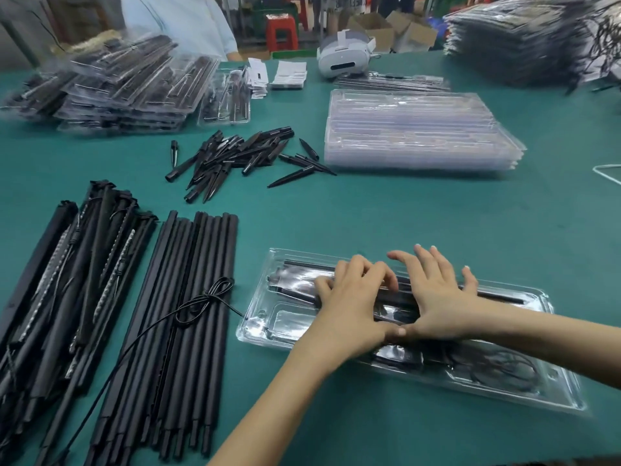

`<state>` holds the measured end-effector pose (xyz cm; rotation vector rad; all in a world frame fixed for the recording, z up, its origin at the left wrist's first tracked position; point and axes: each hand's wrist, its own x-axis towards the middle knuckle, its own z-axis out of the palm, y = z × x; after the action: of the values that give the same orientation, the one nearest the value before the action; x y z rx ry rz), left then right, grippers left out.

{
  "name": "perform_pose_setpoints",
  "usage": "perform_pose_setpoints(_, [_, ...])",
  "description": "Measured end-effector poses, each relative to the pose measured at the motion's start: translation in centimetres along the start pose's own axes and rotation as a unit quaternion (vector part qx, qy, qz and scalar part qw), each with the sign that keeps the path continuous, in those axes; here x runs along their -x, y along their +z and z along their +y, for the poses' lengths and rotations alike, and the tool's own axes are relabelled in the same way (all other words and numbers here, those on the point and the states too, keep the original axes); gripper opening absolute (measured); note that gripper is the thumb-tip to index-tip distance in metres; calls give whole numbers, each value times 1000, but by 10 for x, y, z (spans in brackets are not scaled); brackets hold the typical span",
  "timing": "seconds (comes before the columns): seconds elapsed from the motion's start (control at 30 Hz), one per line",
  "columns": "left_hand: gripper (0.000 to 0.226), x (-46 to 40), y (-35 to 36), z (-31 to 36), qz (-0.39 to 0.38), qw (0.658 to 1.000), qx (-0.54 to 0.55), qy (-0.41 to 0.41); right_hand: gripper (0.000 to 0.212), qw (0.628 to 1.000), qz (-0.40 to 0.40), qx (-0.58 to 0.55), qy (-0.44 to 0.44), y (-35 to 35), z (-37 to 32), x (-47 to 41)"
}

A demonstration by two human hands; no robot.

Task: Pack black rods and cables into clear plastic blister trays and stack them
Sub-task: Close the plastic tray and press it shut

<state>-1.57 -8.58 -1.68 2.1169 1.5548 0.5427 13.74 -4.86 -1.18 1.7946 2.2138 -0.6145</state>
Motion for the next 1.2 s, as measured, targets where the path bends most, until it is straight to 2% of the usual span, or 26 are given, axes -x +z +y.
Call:
perform_pose_setpoints(0.17, [68, -26, -8, -2, -94, 992, -82, 32, 115, 999, -26, 37, 18, 1, -2, -1])
perform_pose_setpoints(0.3, [82, -37, -9, -6, -121, 976, -155, 92, 114, 996, -45, 68, 28, 3, -4, -4])
perform_pose_setpoints(0.43, [76, -36, -3, -14, -118, 972, -167, 113, 114, 994, -75, 73, 26, 1, -4, -7])
perform_pose_setpoints(0.53, [68, -31, -6, -16, -99, 983, -121, 99, 111, 995, -75, 60, 10, -1, -1, -6])
perform_pose_setpoints(0.6, [64, -24, -13, -18, -60, 990, -99, 76, 112, 997, -75, 35, -5, -4, 2, -4])
perform_pose_setpoints(0.7, [44, 2, -31, -30, 102, 992, -69, 1, 112, 997, -75, 1, -32, -8, 8, -1])
perform_pose_setpoints(0.77, [30, 31, -49, -44, 219, 974, -38, -46, 111, 996, -75, 6, -42, -11, 12, 0])
perform_pose_setpoints(0.83, [20, 60, -65, -59, 277, 956, -70, -64, 111, 996, -69, 32, -43, -16, 18, 1])
perform_pose_setpoints(0.9, [22, 81, -75, -70, 260, 956, -113, -77, 110, 996, -59, 61, -35, -24, 26, 2])
perform_pose_setpoints(1.07, [16, 103, -69, -84, 66, 991, -104, -54, 109, 994, -72, 77, -25, -37, 30, 8])
perform_pose_setpoints(1.13, [9, 106, -60, -87, 45, 992, -105, -55, 108, 997, -56, 30, -51, -41, 16, 12])
perform_pose_setpoints(1.2, [10, 104, -57, -87, 65, 991, -104, -60, 109, 995, -15, -30, -94, -39, -7, 14])
